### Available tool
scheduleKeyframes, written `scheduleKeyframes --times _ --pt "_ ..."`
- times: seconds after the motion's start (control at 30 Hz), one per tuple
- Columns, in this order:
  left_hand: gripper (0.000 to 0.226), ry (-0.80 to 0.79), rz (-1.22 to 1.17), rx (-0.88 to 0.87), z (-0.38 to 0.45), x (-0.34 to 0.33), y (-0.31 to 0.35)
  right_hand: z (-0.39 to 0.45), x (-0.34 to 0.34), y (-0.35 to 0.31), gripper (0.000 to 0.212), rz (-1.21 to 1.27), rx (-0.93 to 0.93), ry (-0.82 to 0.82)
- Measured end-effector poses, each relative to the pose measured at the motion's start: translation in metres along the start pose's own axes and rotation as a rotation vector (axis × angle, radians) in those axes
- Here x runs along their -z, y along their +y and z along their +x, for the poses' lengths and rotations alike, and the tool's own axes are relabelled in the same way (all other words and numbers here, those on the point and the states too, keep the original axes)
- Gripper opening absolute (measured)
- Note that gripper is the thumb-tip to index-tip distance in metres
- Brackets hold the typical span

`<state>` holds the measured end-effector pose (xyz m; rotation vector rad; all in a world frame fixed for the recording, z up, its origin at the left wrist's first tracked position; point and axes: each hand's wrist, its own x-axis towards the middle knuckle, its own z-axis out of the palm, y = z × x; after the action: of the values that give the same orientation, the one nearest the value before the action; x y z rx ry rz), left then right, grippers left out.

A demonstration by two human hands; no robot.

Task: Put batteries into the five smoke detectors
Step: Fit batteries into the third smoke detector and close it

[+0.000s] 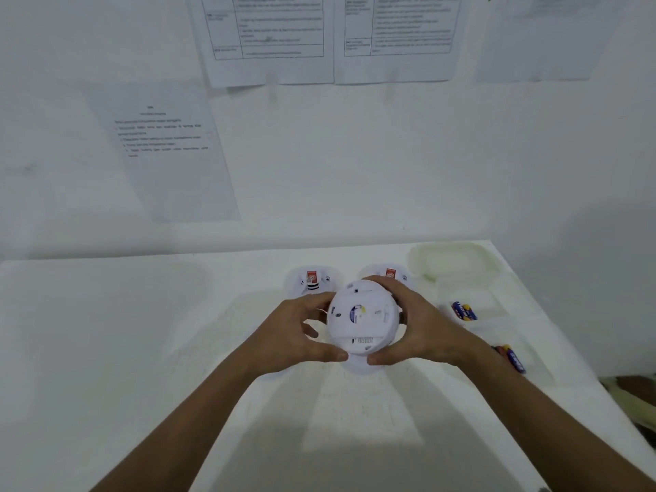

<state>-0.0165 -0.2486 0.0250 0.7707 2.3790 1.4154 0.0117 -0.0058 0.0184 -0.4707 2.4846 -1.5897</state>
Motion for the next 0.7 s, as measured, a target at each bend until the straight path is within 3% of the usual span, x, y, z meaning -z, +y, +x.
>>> scheduleKeyframes --times 0.23,0.33,0.7 --pt "0.072 0.145 -0.066 -0.006 0.005 -0.028 0.016 -0.014 0.025 0.008 0.107 -0.058 0.050 0.030" --pt "0.071 0.190 -0.065 -0.014 0.010 -0.039 0.022 -0.021 0.035 0.013 0.099 -0.031 0.086 0.068" --pt "0.079 0.251 0.011 -0.015 0.022 -0.057 0.035 -0.028 0.043 0.024 0.101 0.025 0.124 0.058"
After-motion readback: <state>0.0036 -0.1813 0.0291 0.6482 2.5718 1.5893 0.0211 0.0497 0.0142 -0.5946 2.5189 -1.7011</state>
